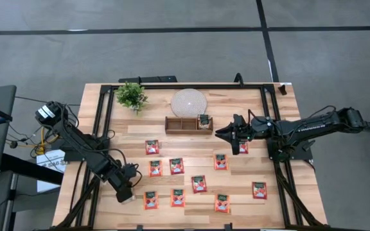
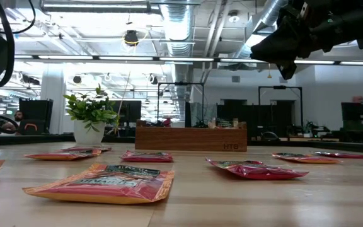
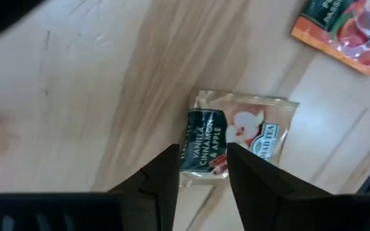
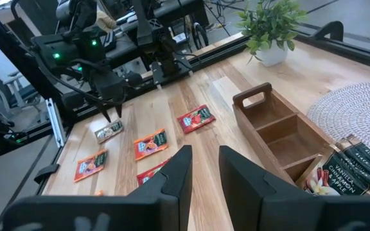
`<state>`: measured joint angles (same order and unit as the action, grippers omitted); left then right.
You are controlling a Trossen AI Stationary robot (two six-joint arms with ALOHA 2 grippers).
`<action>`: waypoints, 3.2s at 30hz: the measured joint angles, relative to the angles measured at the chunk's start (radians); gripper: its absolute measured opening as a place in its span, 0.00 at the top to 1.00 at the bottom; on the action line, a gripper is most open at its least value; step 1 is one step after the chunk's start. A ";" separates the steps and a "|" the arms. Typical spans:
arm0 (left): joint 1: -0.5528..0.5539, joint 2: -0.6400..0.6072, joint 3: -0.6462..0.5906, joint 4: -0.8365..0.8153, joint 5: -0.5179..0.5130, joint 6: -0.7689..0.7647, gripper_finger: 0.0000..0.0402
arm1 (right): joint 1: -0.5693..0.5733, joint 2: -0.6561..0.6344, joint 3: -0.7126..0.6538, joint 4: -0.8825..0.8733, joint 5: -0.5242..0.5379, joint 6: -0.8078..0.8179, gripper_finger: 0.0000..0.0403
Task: Pick & Place Tea
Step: Put the brown tea bag into the right section of the wooden organizer
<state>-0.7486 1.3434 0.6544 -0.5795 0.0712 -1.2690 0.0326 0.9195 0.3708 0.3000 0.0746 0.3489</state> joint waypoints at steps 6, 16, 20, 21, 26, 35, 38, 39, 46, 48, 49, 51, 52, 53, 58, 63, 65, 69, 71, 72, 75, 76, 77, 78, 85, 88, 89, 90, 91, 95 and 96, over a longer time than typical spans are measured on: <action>0.000 0.021 0.000 -0.039 0.000 0.000 0.70 | 0.000 0.000 0.000 0.000 0.000 0.000 0.82; -0.004 0.154 0.007 0.038 0.041 0.003 0.70 | 0.000 0.000 0.000 -0.001 0.000 0.000 0.82; -0.004 0.164 0.008 0.031 0.043 0.002 0.71 | 0.000 0.000 0.000 -0.001 0.000 0.000 0.82; -0.004 0.163 0.007 0.031 0.043 0.002 0.72 | 0.000 0.000 0.000 0.000 0.000 0.000 0.82; -0.004 0.144 0.002 0.033 0.040 -0.002 0.81 | 0.000 0.000 0.000 -0.001 0.000 0.000 0.82; -0.004 0.127 0.000 0.019 0.037 -0.008 0.97 | 0.000 0.000 0.000 -0.001 0.000 0.000 0.82; -0.004 0.127 0.001 0.014 0.041 -0.016 0.99 | 0.000 0.000 0.000 -0.001 0.000 0.000 0.82; -0.004 0.127 0.001 0.013 0.041 -0.021 1.00 | 0.000 0.000 0.000 -0.001 0.000 0.000 0.82; -0.006 0.095 0.012 -0.044 0.036 -0.024 1.00 | 0.000 0.000 0.000 -0.001 0.000 0.001 0.82; -0.006 0.074 0.034 -0.108 0.015 -0.024 1.00 | 0.000 0.000 0.000 -0.001 0.000 0.001 0.82; -0.006 0.067 0.047 -0.142 0.004 -0.023 1.00 | 0.000 0.000 0.000 -0.001 0.000 0.001 0.82; -0.005 0.052 0.073 -0.205 -0.022 -0.023 1.00 | 0.000 0.000 0.000 0.000 0.000 0.001 0.82; -0.005 0.044 0.086 -0.233 -0.034 -0.024 1.00 | 0.000 0.000 0.000 -0.001 0.000 0.001 0.82; -0.005 0.039 0.101 -0.255 -0.044 -0.023 1.00 | 0.000 0.000 0.000 -0.001 0.000 0.001 0.82; -0.005 0.031 0.187 -0.363 -0.111 -0.001 1.00 | 0.000 0.000 0.000 0.000 0.000 0.001 0.82; -0.004 0.031 0.288 -0.464 -0.225 0.026 1.00 | 0.000 0.003 0.000 0.036 -0.003 0.009 0.82; -0.003 0.031 0.330 -0.506 -0.293 0.033 1.00 | 0.000 0.014 0.000 0.088 -0.029 0.009 0.82; 0.032 0.030 0.405 -0.542 -0.395 0.107 1.00 | 0.001 0.056 0.000 0.208 -0.125 -0.017 0.82; 0.065 0.030 0.439 -0.545 -0.432 0.172 1.00 | 0.001 0.087 0.008 0.237 -0.156 -0.017 0.82; 0.084 0.030 0.454 -0.544 -0.449 0.208 1.00 | 0.003 0.106 0.019 0.234 -0.166 -0.017 0.82; 0.148 0.030 0.497 -0.543 -0.498 0.317 1.00 | 0.008 0.162 0.066 0.233 -0.190 -0.024 0.82; 0.171 0.030 0.509 -0.539 -0.513 0.357 1.00 | 0.010 0.184 0.083 0.233 -0.207 -0.035 0.82; 0.194 0.030 0.520 -0.532 -0.527 0.397 1.00 | 0.013 0.207 0.101 0.230 -0.223 -0.045 0.82; 0.217 0.030 0.529 -0.522 -0.538 0.437 1.00 | 0.014 0.228 0.120 0.228 -0.233 -0.057 0.82; 0.361 0.031 0.558 -0.369 -0.583 0.711 1.00 | 0.011 0.355 0.256 0.230 -0.307 -0.093 0.82; 0.405 0.031 0.558 -0.300 -0.592 0.805 1.00 | 0.002 0.400 0.310 0.234 -0.336 -0.095 0.82; 0.418 0.031 0.558 -0.280 -0.594 0.832 1.00 | -0.003 0.414 0.325 0.231 -0.341 -0.094 0.82; 0.431 0.031 0.558 -0.261 -0.598 0.859 1.00 | -0.009 0.427 0.340 0.225 -0.347 -0.090 0.82; 0.442 0.031 0.558 -0.243 -0.605 0.883 1.00 | -0.013 0.442 0.358 0.226 -0.352 -0.089 0.82; 0.478 0.031 0.558 -0.185 -0.634 0.969 1.00 | -0.035 0.498 0.424 0.212 -0.392 -0.088 0.82; 0.486 0.031 0.558 -0.175 -0.637 0.986 1.00 | -0.041 0.510 0.444 0.185 -0.398 -0.088 0.82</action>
<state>-0.2627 1.3746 1.2125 -0.7550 -0.5661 -0.2832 -0.0080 1.4298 0.8144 0.4855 -0.3238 0.2611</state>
